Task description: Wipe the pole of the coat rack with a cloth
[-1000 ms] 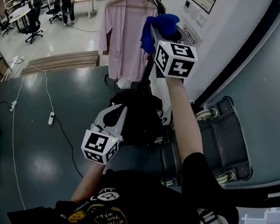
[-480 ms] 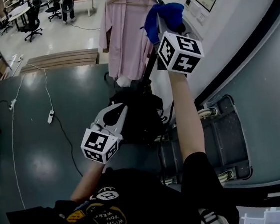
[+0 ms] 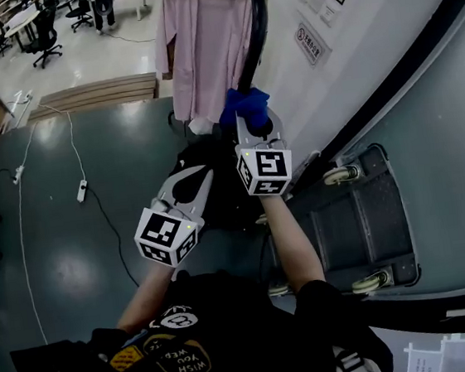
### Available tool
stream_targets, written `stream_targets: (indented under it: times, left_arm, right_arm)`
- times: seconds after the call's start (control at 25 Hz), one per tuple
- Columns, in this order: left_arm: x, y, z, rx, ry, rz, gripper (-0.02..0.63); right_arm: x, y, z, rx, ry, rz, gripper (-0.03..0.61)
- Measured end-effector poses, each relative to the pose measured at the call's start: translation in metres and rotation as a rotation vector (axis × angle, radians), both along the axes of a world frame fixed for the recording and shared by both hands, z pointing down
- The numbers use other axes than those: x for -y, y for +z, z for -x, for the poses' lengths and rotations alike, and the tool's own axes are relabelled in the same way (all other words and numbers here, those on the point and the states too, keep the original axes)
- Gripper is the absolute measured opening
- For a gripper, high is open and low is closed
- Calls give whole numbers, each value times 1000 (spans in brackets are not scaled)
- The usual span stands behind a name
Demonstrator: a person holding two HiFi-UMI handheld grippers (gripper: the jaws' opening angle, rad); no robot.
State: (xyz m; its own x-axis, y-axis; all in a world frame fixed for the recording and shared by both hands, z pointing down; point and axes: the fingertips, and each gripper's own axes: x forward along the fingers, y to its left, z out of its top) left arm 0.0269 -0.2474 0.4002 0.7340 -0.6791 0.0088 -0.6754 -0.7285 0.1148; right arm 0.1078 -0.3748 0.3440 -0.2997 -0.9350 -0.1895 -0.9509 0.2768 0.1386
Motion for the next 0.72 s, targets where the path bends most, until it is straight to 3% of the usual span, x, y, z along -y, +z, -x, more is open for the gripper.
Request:
stream_targets:
  times: [0.28,0.56,0.72]
  left_arm:
    - [1,2,1,-1,-5,1,3]
    - [5,-4,9,-19,-21,-8,3]
    - [7,-7,6,-23,-14,-15,3]
  right_arm:
    - [4,-8,1,-33,-9,53,72]
    - [19,-151,-3,-39,-32,-175,75]
    - [71,-210,0,-85,-31,-92,74]
